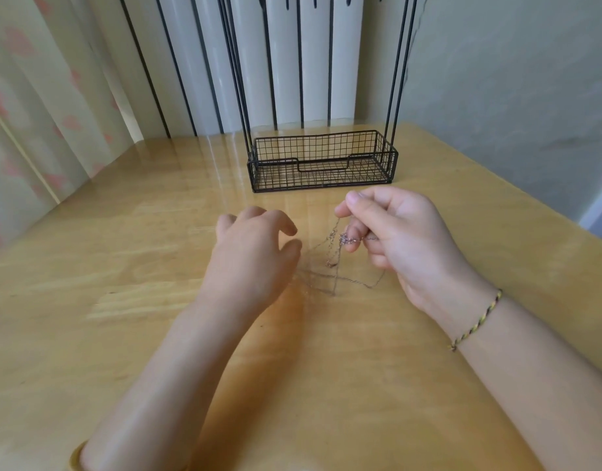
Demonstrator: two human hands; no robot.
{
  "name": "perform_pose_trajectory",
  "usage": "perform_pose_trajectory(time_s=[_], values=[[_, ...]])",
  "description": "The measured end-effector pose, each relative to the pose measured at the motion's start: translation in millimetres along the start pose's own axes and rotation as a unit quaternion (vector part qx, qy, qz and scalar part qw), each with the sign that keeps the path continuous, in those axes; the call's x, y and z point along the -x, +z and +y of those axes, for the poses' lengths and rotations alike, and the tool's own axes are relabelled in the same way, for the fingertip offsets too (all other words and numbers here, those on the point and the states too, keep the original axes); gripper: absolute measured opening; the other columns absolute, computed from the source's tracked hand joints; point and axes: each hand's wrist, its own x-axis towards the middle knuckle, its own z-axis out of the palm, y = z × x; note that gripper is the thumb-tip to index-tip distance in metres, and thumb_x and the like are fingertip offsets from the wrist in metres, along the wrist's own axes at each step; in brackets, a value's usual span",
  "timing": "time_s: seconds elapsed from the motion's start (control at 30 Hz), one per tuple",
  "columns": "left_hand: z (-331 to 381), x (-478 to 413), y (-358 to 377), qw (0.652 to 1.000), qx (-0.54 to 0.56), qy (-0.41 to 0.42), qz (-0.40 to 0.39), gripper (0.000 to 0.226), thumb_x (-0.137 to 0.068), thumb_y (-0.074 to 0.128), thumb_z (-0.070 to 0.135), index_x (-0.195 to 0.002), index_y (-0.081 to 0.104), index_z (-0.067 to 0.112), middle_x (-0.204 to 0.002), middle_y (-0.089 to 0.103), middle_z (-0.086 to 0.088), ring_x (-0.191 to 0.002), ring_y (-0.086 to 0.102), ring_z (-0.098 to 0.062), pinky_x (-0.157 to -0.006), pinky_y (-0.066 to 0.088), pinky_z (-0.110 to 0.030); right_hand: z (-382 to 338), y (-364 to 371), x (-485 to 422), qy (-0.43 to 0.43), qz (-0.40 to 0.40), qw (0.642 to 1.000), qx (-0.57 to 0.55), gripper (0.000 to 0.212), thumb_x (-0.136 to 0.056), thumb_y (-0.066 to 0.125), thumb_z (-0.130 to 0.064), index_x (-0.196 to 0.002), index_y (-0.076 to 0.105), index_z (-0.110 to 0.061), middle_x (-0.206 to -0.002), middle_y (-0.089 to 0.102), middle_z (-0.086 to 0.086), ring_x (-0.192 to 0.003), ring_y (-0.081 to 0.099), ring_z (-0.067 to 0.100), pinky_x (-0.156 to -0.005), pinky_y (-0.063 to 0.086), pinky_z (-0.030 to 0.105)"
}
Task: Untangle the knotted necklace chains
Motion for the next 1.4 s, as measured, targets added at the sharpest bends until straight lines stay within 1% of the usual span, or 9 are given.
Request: perform_pose_trajectory(time_s=[0.07, 0.1, 0.17, 0.3, 0.67, 0.87, 1.1, 1.27, 1.4], values=[[7.6, -0.2, -7.3, 0.985, 0.169, -0.005, -0.011, 0.013, -0.092, 0.058, 0.026, -0.097, 0.07, 0.023, -0.088, 0.062, 0.013, -0.085, 0.056, -0.005, -0.068, 0.039, -0.018, 0.1, -0.5, -0.3, -0.013, 0.006, 1.0, 0.005, 0.018, -0.096, 0.05, -0.011, -0.091, 0.063, 0.001, -0.056, 0.053, 0.007, -0.031, 0.042, 0.001, -0.038, 0.033, 0.008], [11.9, 1.1, -11.9, 0.957, 0.283, -0.016, -0.056, 0.012, -0.092, 0.06, 0.024, -0.092, 0.071, 0.021, -0.079, 0.066, 0.011, -0.075, 0.058, -0.001, -0.062, 0.041, -0.014, -0.1, -0.7, -0.3, -0.019, 0.01, 1.0, 0.009, 0.017, -0.096, 0.05, -0.01, -0.092, 0.064, 0.001, -0.056, 0.053, 0.007, -0.031, 0.042, 0.001, -0.038, 0.034, 0.008], [16.6, 3.9, -18.2, 0.902, 0.407, -0.024, -0.142, 0.013, -0.091, 0.061, 0.022, -0.091, 0.072, 0.015, -0.08, 0.072, 0.006, -0.075, 0.061, -0.002, -0.062, 0.044, -0.015, -0.6, -1.1, -0.3, -0.028, 0.018, 0.999, 0.018, 0.016, -0.095, 0.051, -0.008, -0.093, 0.065, -0.001, -0.055, 0.053, 0.006, -0.031, 0.043, 0.001, -0.039, 0.034, 0.008], [16.5, 5.8, -16.2, 0.897, 0.404, -0.009, -0.178, 0.011, -0.09, 0.062, 0.018, -0.094, 0.071, 0.014, -0.082, 0.073, 0.003, -0.07, 0.059, -0.004, -0.064, 0.044, -0.018, -1.1, -2.1, -0.8, -0.032, 0.029, 0.999, 0.024, 0.015, -0.094, 0.051, -0.005, -0.093, 0.065, -0.002, -0.055, 0.053, 0.005, -0.031, 0.043, 0.002, -0.037, 0.032, 0.007], [21.6, 6.1, -12.0, 0.915, 0.393, 0.036, -0.087, 0.012, -0.083, 0.068, 0.002, -0.075, 0.065, 0.01, -0.057, 0.059, 0.009, -0.05, 0.049, 0.001, -0.05, 0.038, -0.011, 0.6, -0.1, -1.7, -0.029, 0.017, 0.998, 0.045, 0.018, -0.091, 0.051, -0.003, -0.096, 0.067, -0.009, -0.058, 0.057, 0.005, -0.035, 0.045, 0.001, -0.041, 0.034, 0.007], [19.4, 5.5, -14.6, 0.907, 0.413, -0.042, -0.068, 0.016, -0.082, 0.069, 0.011, -0.069, 0.063, 0.018, -0.066, 0.056, 0.003, -0.054, 0.047, -0.002, -0.047, 0.035, -0.012, 0.8, -1.2, -2.6, -0.027, 0.035, 0.998, 0.046, 0.02, -0.08, 0.054, 0.002, -0.076, 0.054, -0.017, -0.056, 0.062, 0.002, -0.041, 0.041, 0.002, -0.047, 0.027, 0.019], [16.5, 3.4, -19.0, 0.868, 0.473, -0.109, -0.108, 0.023, -0.082, 0.06, 0.001, -0.067, 0.061, 0.018, -0.071, 0.06, 0.004, -0.06, 0.05, -0.005, -0.05, 0.035, -0.018, -2.0, -1.8, -1.2, -0.05, -0.008, 0.997, 0.055, 0.009, -0.076, 0.066, -0.003, -0.072, 0.068, -0.01, -0.057, 0.052, -0.002, -0.047, 0.041, 0.002, -0.043, 0.03, 0.012], [15.4, 0.6, -21.8, 0.845, 0.504, -0.134, -0.123, 0.024, -0.081, 0.057, -0.001, -0.064, 0.059, 0.016, -0.062, 0.059, 0.003, -0.057, 0.048, -0.008, -0.05, 0.035, -0.02, 0.1, 0.1, -0.5, -0.078, -0.026, 0.991, 0.101, 0.007, -0.076, 0.074, -0.011, -0.071, 0.07, -0.014, -0.076, 0.061, 0.022, -0.064, 0.048, 0.011, -0.058, 0.04, 0.022], [13.5, 0.7, -19.6, 0.862, 0.472, -0.119, -0.141, 0.021, -0.089, 0.059, 0.008, -0.069, 0.06, 0.016, -0.064, 0.058, 0.006, -0.058, 0.049, -0.006, -0.05, 0.037, -0.017, 3.6, -1.8, -4.1, -0.082, -0.024, 0.991, 0.101, 0.009, -0.08, 0.071, -0.012, -0.073, 0.068, -0.016, -0.067, 0.059, -0.006, -0.059, 0.046, 0.0, -0.056, 0.039, 0.012]])
